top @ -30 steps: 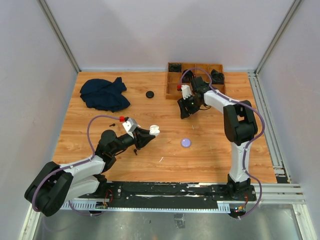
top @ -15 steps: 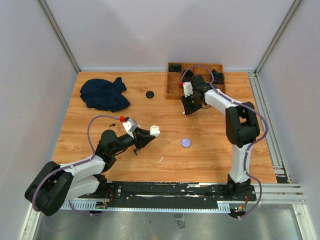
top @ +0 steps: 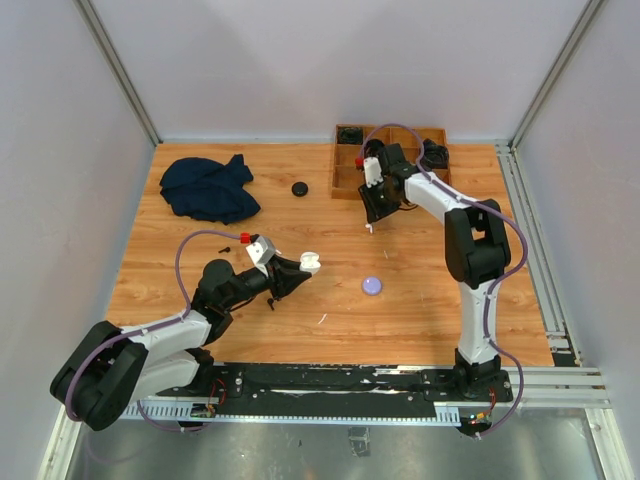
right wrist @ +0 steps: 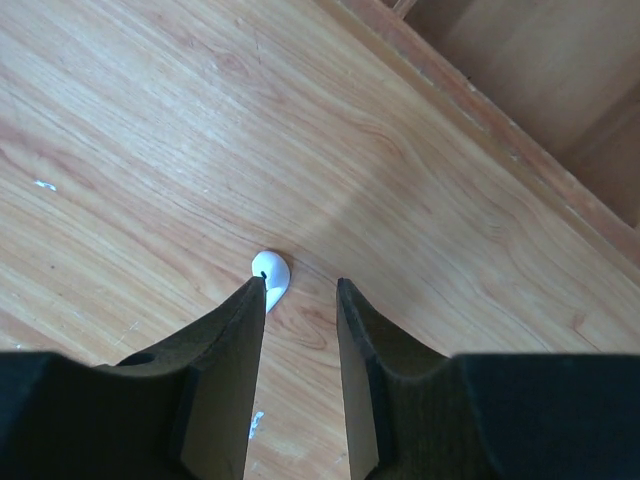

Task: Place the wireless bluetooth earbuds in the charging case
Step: Pick up the earbud from the center of the board.

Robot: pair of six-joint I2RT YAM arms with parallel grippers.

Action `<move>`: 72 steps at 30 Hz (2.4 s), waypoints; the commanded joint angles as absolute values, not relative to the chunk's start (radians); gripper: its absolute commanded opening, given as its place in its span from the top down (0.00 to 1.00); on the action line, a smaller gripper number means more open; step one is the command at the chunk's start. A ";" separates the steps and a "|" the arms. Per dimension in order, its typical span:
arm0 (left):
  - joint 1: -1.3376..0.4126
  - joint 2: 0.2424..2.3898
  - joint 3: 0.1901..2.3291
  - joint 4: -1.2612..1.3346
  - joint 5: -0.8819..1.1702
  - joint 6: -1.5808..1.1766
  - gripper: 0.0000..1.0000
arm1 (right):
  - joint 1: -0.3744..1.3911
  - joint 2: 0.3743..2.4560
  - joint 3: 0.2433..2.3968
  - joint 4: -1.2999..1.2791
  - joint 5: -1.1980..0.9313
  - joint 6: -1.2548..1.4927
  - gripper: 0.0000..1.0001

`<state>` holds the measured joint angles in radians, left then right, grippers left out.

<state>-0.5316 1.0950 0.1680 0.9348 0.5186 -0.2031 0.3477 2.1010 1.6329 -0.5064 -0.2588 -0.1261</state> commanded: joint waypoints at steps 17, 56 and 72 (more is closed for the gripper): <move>-0.525 1.100 0.179 0.977 0.539 -0.201 1.00 | 0.400 2.191 1.660 -0.560 -0.248 -0.135 0.63; -0.525 1.076 0.158 1.093 0.555 -0.252 1.00 | 0.534 1.788 1.455 -0.574 -0.058 -0.128 0.88; -0.526 0.968 0.152 1.189 0.594 -0.232 1.00 | 0.787 1.337 1.324 -0.482 0.064 -0.139 0.89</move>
<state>-0.5316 0.9909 0.1635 1.0973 0.5674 -0.2546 0.7292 1.4498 1.3628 -0.5385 0.0216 -0.1337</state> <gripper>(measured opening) 0.293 0.187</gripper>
